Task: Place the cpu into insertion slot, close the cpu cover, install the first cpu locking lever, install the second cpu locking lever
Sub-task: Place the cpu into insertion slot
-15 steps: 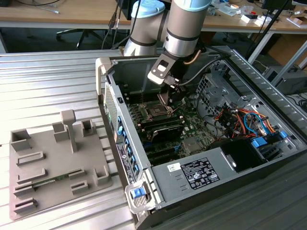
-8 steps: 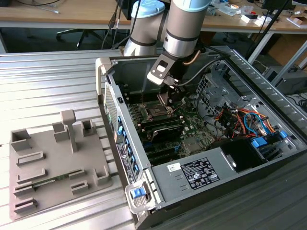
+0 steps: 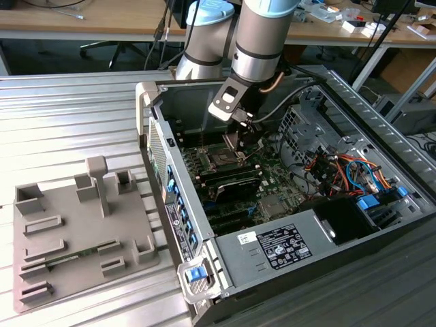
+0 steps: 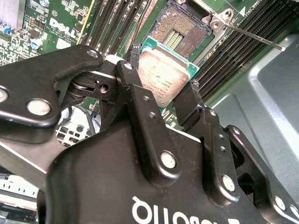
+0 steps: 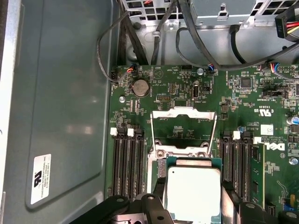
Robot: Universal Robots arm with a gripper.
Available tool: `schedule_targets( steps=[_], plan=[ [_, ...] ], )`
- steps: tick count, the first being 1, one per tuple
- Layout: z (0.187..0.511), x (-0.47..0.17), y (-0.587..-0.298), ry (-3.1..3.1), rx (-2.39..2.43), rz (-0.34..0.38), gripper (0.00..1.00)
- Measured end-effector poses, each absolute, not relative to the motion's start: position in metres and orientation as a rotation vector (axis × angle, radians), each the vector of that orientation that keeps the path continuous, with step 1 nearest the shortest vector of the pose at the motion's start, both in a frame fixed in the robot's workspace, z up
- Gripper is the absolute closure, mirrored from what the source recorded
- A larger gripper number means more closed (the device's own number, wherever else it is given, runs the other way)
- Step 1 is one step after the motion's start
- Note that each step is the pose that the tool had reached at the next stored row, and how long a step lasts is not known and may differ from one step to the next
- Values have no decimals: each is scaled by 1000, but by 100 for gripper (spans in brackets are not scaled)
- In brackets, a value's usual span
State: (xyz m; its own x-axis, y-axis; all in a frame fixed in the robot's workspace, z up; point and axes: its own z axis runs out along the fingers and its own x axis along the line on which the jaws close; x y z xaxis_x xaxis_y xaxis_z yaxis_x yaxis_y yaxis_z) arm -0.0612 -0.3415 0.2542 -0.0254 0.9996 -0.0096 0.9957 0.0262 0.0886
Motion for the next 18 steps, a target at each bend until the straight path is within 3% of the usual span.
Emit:
schedule_targets(
  steps=[18],
  plan=[
    [243,-63,-342,2200,2144,87,45]
  ],
)
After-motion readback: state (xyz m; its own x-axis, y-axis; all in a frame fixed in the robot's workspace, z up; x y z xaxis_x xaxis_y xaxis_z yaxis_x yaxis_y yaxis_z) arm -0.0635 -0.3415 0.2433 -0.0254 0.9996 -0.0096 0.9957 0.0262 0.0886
